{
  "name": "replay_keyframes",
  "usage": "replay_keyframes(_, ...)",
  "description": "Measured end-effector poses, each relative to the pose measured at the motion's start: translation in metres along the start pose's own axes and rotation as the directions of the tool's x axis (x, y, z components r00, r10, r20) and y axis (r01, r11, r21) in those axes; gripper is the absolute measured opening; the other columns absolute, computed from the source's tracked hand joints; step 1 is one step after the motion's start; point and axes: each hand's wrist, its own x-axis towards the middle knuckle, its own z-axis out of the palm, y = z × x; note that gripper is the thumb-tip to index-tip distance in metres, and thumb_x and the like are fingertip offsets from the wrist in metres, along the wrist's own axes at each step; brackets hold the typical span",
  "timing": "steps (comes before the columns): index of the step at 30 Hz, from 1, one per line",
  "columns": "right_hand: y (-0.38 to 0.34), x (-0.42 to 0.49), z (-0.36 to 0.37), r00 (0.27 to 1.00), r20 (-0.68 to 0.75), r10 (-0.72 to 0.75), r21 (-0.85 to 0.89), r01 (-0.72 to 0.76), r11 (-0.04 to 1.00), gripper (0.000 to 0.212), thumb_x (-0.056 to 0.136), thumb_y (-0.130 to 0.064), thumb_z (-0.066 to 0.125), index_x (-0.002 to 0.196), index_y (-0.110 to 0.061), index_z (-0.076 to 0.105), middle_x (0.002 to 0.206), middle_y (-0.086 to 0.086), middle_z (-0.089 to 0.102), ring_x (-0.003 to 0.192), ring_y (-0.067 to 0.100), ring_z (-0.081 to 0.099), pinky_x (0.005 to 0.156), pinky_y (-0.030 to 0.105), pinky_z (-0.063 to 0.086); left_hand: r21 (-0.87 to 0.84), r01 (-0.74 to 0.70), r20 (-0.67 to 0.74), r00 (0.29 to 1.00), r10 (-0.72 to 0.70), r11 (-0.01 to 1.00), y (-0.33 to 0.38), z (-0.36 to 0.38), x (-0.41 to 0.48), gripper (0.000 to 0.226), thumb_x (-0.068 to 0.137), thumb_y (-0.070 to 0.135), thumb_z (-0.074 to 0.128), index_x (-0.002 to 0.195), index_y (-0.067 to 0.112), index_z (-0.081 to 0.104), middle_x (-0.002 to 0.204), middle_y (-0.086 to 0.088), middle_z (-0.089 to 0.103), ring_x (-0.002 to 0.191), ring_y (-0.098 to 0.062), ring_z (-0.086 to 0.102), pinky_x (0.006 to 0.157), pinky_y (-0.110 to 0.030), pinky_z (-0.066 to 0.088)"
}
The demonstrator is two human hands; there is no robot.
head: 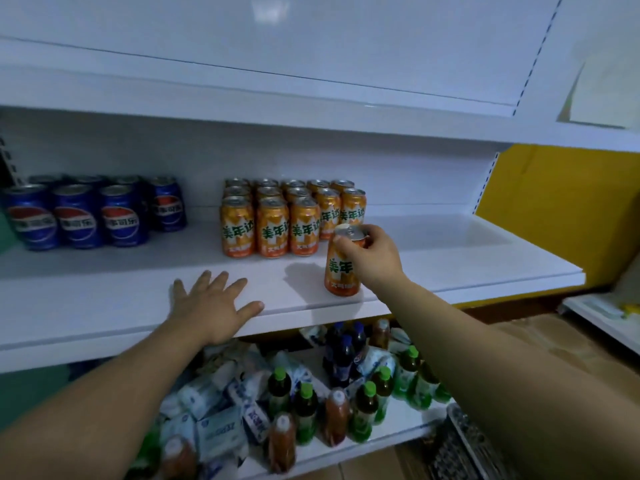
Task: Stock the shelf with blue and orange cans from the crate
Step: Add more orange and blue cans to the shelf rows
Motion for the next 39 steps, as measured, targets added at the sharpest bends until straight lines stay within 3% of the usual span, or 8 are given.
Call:
replay_keyframes(9, 0.028, 0.033, 0.022, 0.987, -0.089, -0.13, -0.091, 0.122, 0.988, 0.06, 0.09, -0.041, 0.06, 0.142, -0.023, 0.037, 0.133, 0.005, 0.051, 0.119, 0.025, 0.053, 0.099, 0.044, 0.047, -0.032, -0.002, -0.083, 0.997, -0.001, 0.999, -0.003, 0.011, 0.006, 0.082, 0.08, 0.08, 0.01, 0.151, 0.039, 0.006, 0.161, 0.006, 0.0, 0.148, -0.019, 0.0, 0.117, -0.052, 0.005)
replay_keyframes(15, 0.026, 0.072, 0.035, 0.995, -0.074, -0.071, -0.08, 0.065, 0.995, 0.057, 0.094, -0.04, 0.054, 0.146, -0.026, 0.035, 0.128, 0.007, 0.04, 0.116, 0.031, 0.052, 0.099, 0.045, 0.047, -0.031, 0.001, -0.109, 0.994, -0.005, 1.0, -0.001, 0.014, 0.007, 0.082, 0.079, 0.08, 0.009, 0.151, 0.039, 0.006, 0.161, 0.006, 0.001, 0.148, -0.017, 0.0, 0.118, -0.05, 0.004)
replay_keyframes(17, 0.026, 0.081, 0.039, 0.995, -0.066, -0.076, -0.094, 0.069, 0.993, 0.053, 0.095, -0.04, 0.053, 0.144, -0.027, 0.038, 0.127, 0.009, 0.044, 0.116, 0.032, 0.052, 0.099, 0.048, 0.047, -0.027, 0.003, -0.117, 0.993, -0.006, 1.0, -0.002, 0.014, 0.008, 0.088, 0.075, 0.083, 0.003, 0.151, 0.039, 0.005, 0.161, 0.006, 0.0, 0.148, -0.017, 0.0, 0.118, -0.05, 0.005)
replay_keyframes(21, 0.03, 0.092, 0.042, 0.993, -0.064, -0.097, -0.107, 0.09, 0.99, 0.052, 0.093, -0.042, 0.053, 0.141, -0.027, 0.042, 0.13, 0.01, 0.051, 0.119, 0.033, 0.053, 0.099, 0.052, 0.046, -0.024, 0.003, -0.119, 0.993, -0.006, 1.0, -0.003, 0.016, 0.01, 0.126, 0.039, 0.089, -0.03, 0.15, 0.04, 0.005, 0.161, 0.006, 0.001, 0.148, -0.018, 0.0, 0.118, -0.05, 0.006)
replay_keyframes(28, 0.033, 0.107, 0.05, 0.995, -0.042, -0.095, -0.084, 0.091, 0.992, 0.05, 0.096, -0.038, 0.05, 0.144, -0.033, 0.038, 0.133, 0.006, 0.056, 0.117, 0.03, 0.055, 0.096, 0.041, 0.047, -0.03, 0.004, -0.135, 0.991, -0.008, 1.0, -0.003, 0.018, 0.012, 0.129, 0.036, 0.086, -0.034, 0.15, 0.04, 0.003, 0.161, 0.006, 0.0, 0.148, -0.018, -0.001, 0.118, -0.051, 0.005)
replay_keyframes(32, 0.033, 0.11, 0.055, 0.994, -0.068, -0.085, -0.06, 0.081, 0.995, 0.048, 0.096, -0.037, 0.05, 0.142, -0.031, 0.04, 0.129, 0.005, 0.059, 0.114, 0.03, 0.056, 0.094, 0.04, 0.047, -0.04, -0.002, -0.116, 0.993, -0.003, 0.999, -0.002, 0.017, 0.01, 0.123, 0.042, 0.087, -0.028, 0.15, 0.039, 0.004, 0.161, 0.005, 0.001, 0.148, -0.018, -0.001, 0.118, -0.051, 0.004)
replay_keyframes(34, 0.03, 0.11, 0.056, 0.996, -0.067, -0.06, -0.086, 0.055, 0.995, 0.048, 0.097, -0.038, 0.048, 0.143, -0.031, 0.039, 0.128, 0.007, 0.06, 0.114, 0.032, 0.056, 0.092, 0.041, 0.047, -0.051, -0.001, -0.103, 0.995, -0.004, 0.999, -0.002, 0.016, 0.01, 0.105, 0.06, 0.087, -0.012, 0.151, 0.038, 0.005, 0.161, 0.005, 0.001, 0.148, -0.018, -0.001, 0.118, -0.051, 0.004)
replay_keyframes(39, 0.015, 0.093, 0.041, 0.998, 0.069, 0.001, -0.292, 0.019, 0.956, 0.062, 0.096, -0.054, 0.042, 0.149, -0.026, 0.026, 0.138, 0.012, 0.052, 0.12, 0.037, 0.052, 0.098, 0.047, 0.044, -0.071, -0.015, -0.046, 0.999, 0.012, 0.997, -0.004, 0.008, 0.008, 0.081, 0.082, 0.08, 0.014, 0.151, 0.039, 0.006, 0.161, 0.005, 0.0, 0.148, -0.018, -0.002, 0.118, -0.051, 0.001)
